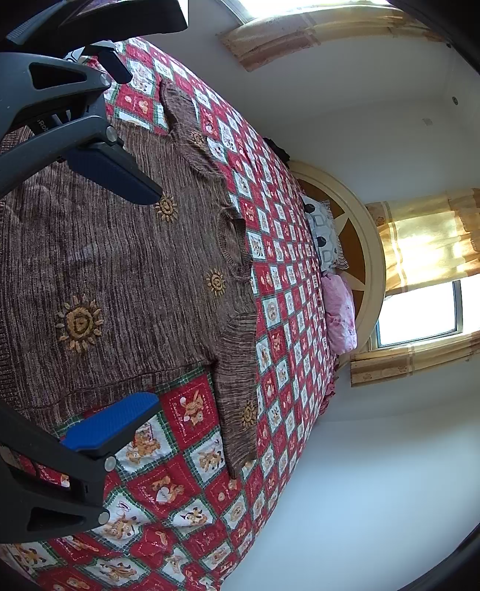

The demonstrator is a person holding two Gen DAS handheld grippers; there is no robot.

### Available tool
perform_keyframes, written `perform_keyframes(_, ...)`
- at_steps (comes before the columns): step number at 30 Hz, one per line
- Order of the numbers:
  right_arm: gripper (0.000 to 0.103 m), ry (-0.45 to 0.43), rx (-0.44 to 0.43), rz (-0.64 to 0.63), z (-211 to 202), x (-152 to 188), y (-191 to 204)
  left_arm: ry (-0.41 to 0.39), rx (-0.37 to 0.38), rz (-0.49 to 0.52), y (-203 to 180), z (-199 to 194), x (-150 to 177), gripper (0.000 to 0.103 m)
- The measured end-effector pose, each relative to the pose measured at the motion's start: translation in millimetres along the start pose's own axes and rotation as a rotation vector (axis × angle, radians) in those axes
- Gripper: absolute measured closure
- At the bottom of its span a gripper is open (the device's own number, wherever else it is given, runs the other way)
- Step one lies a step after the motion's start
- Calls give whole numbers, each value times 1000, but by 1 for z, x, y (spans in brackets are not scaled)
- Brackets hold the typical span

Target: Fold small clothes

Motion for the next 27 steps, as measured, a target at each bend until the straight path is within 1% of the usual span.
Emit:
perform_keyframes(8,1,15,-1,3,4,3,-2,10,1,-1,0,3,1,5)
perform_keyframes(19,1,13,-2,9,7,1,-6,11,5,-5,1,6,2,5)
perform_keyframes(21,1,1,19,29,9,-2,-16,18,17,-9,1,8,2,5)
perform_keyframes(24,1,-17,53,94,16,-5,-42,35,74,-13,2,18,2,5)
perform_keyframes(27,1,-1,91,172,30,-7,-77,40,78,-14,8,33,1,5)
Point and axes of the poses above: each gripper's, at about its wrist camera, not at the fingertips, and z roughly the way its jaws point, y to its left, x to its underside, the point moved 4 cm from there along z, roughly the way its jaws point, and after that the axes turned 1 degree about z, right-handed, at the moved point
